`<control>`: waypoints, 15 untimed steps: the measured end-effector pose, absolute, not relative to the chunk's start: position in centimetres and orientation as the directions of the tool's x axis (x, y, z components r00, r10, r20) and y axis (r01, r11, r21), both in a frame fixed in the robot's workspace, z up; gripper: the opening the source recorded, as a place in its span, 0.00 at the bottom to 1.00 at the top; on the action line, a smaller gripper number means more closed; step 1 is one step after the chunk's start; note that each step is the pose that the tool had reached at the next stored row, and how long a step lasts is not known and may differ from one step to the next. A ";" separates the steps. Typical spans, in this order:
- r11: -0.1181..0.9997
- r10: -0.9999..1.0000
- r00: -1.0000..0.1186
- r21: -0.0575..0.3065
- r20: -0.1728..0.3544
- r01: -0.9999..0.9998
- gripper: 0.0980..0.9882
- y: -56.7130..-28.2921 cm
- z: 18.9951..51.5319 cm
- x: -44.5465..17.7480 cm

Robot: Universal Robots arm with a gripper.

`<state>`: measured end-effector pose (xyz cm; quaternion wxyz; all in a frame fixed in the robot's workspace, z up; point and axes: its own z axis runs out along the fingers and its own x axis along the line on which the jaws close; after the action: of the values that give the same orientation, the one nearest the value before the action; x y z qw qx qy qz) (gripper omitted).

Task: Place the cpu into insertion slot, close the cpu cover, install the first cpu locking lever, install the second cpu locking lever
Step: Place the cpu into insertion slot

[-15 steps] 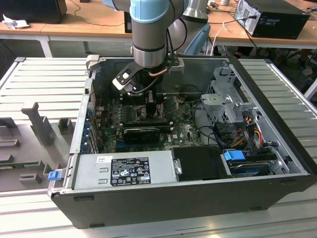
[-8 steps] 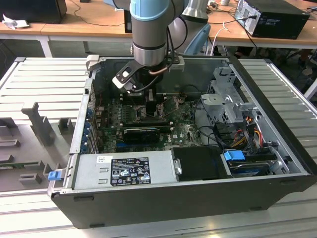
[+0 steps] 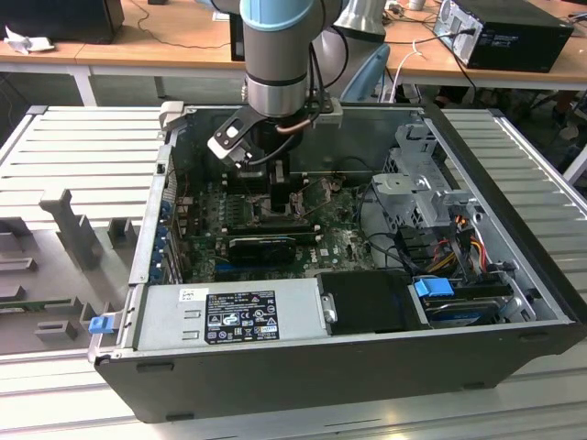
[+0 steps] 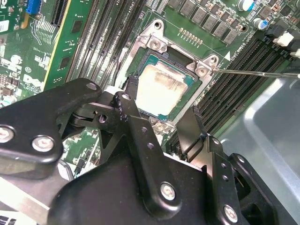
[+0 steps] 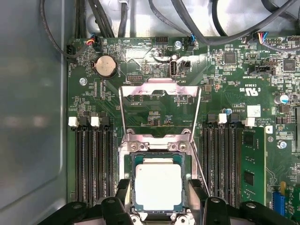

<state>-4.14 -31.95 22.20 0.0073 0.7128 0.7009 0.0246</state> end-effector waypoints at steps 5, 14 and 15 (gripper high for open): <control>-0.017 1.000 0.016 0.045 0.025 0.999 0.57 -31.9 22.7 -4.1; -0.017 1.000 0.016 0.045 0.025 0.999 0.57 -32.0 24.7 -4.1; -0.017 1.000 0.016 0.045 0.025 0.999 0.57 -32.0 25.2 -4.1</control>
<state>-4.14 -31.95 25.19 0.0073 0.7128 0.7009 0.0246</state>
